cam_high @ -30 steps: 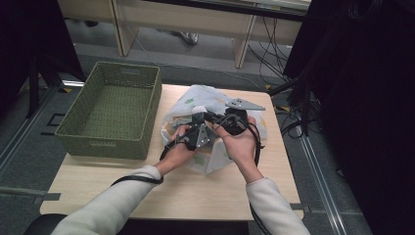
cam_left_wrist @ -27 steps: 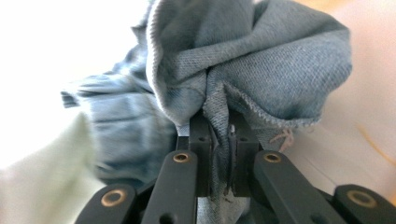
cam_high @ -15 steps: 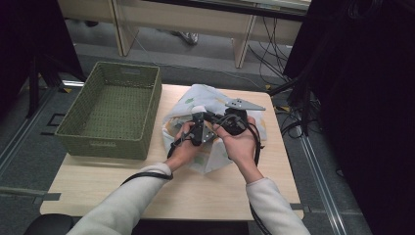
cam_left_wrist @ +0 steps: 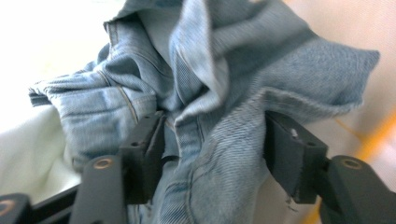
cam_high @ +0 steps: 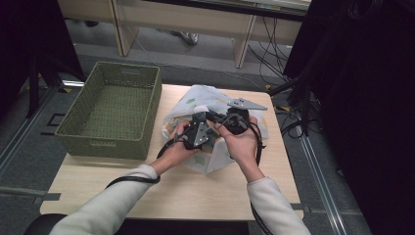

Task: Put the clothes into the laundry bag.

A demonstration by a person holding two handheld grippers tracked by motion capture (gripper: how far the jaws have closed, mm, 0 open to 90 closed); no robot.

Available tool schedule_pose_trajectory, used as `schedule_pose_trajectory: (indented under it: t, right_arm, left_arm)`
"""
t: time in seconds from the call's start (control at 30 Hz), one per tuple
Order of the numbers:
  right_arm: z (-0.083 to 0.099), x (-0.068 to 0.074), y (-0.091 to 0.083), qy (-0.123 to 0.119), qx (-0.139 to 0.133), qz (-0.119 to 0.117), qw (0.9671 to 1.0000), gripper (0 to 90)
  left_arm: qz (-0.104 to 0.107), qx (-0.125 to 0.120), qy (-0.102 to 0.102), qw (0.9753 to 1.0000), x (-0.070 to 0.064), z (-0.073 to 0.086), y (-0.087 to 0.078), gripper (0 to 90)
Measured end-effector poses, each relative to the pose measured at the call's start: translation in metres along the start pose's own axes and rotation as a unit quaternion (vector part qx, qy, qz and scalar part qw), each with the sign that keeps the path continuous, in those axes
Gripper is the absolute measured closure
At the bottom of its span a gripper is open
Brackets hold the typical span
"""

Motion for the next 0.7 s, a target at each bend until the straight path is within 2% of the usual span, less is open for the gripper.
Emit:
schedule_pose_trajectory:
  t: [0.17, 0.27, 0.33, 0.37, 0.4, 0.43, 0.47, 0.53, 0.57, 0.63, 0.67, 0.7]
  right_arm:
    - [0.0, -0.001, -0.001, 0.0, 0.001, 0.003, 1.0, 90.0]
    - [0.0, -0.003, -0.001, 0.002, 0.003, 0.004, 1.0, 90.0]
    - [0.001, -0.003, -0.001, 0.001, 0.005, 0.004, 1.0, 90.0]
    - [0.001, -0.003, -0.001, -0.001, 0.007, 0.005, 1.0, 90.0]
    - [0.001, -0.002, -0.001, -0.002, 0.008, 0.005, 1.0, 90.0]
    - [0.001, -0.002, -0.001, -0.003, 0.008, 0.005, 1.0, 90.0]
    - [0.001, -0.002, -0.001, -0.004, 0.007, 0.005, 1.0, 90.0]
    - [0.001, -0.001, 0.0, -0.004, 0.009, 0.004, 0.9999, 90.0]
    - [0.002, -0.002, 0.0, -0.004, 0.01, 0.004, 0.9999, 90.0]
    - [0.002, -0.001, -0.001, -0.004, 0.011, 0.004, 0.9999, 90.0]
    - [0.002, -0.001, -0.001, -0.004, 0.012, 0.003, 0.9999, 90.0]
    - [0.002, -0.002, -0.001, -0.004, 0.012, 0.003, 0.9999, 90.0]
  left_arm:
    - [0.005, -0.023, 0.005, 0.9997, -0.003, 0.003, -0.031, 36.0]
    - [0.0, -0.031, -0.002, 0.9995, 0.002, 0.011, -0.051, 40.4]
    - [-0.018, -0.03, -0.025, 0.9991, 0.011, 0.019, -0.061, 45.3]
    - [-0.03, -0.025, -0.043, 0.9983, 0.017, 0.023, -0.065, 48.2]
    - [-0.044, -0.021, -0.069, 0.9964, 0.023, 0.027, -0.067, 50.2]
    - [-0.053, -0.021, -0.098, 0.9935, 0.029, 0.03, -0.069, 51.2]
    - [-0.062, -0.013, -0.118, 0.9911, 0.034, 0.032, -0.069, 52.8]
    - [-0.064, -0.015, -0.144, 0.9874, 0.037, 0.033, -0.066, 53.0]
    - [-0.067, -0.008, -0.149, 0.9866, 0.038, 0.034, -0.064, 52.3]
    - [-0.069, -0.008, -0.17, 0.983, 0.038, 0.036, -0.058, 51.1]
    - [-0.067, -0.009, -0.176, 0.982, 0.037, 0.037, -0.054, 51.5]
    - [-0.066, -0.005, -0.174, 0.9824, 0.035, 0.037, -0.05, 52.4]
Point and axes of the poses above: each handheld gripper's, and its own axes: y roughly forward along the jaws, z roughly out of its underside, x roughly to its left, the point moved 7 cm from there along y, roughly forward along the jaws, and after that the axes turned 2 degrees about -y, right-handed, at the moved point
